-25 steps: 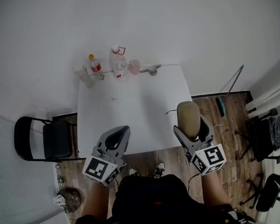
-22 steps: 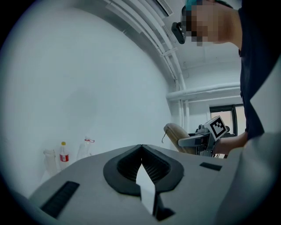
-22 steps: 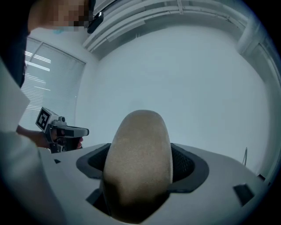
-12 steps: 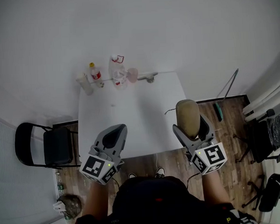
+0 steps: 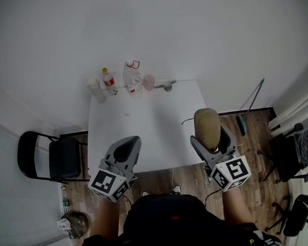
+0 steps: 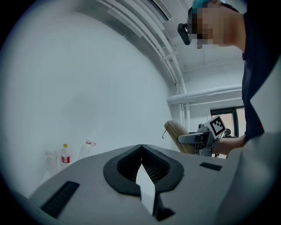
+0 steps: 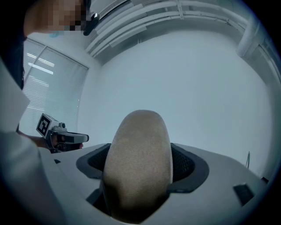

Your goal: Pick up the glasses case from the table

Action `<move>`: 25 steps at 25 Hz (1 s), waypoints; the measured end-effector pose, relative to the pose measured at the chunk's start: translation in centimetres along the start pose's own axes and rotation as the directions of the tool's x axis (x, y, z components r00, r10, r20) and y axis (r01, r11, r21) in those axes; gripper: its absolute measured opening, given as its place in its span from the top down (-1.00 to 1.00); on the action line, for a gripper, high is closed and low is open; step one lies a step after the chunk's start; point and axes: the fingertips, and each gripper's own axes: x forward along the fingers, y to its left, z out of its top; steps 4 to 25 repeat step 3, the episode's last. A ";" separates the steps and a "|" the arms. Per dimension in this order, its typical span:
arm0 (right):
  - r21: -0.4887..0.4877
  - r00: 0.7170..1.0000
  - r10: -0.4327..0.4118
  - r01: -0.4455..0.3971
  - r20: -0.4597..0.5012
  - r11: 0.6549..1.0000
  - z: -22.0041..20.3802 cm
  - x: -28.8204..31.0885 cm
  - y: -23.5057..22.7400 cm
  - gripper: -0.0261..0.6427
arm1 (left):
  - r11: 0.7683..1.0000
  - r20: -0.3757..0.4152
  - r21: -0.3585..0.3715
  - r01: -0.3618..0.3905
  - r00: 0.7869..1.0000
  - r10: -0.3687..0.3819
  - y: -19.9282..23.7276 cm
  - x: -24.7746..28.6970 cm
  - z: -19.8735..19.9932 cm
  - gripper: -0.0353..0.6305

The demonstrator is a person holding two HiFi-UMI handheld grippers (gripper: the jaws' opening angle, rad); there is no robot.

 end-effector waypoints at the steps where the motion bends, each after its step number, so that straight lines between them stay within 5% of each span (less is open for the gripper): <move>1: -0.001 1.000 0.000 0.000 0.000 1.000 0.0 0.0 0.0 -0.28 | 1.000 -0.003 0.000 -0.001 1.000 0.001 0.0 0.0 -0.1 0.83; 25: -0.003 1.000 0.000 0.000 0.000 1.000 -0.1 0.1 0.0 -0.28 | 1.000 -0.008 -0.002 -0.004 1.000 0.004 0.0 0.0 -0.2 0.83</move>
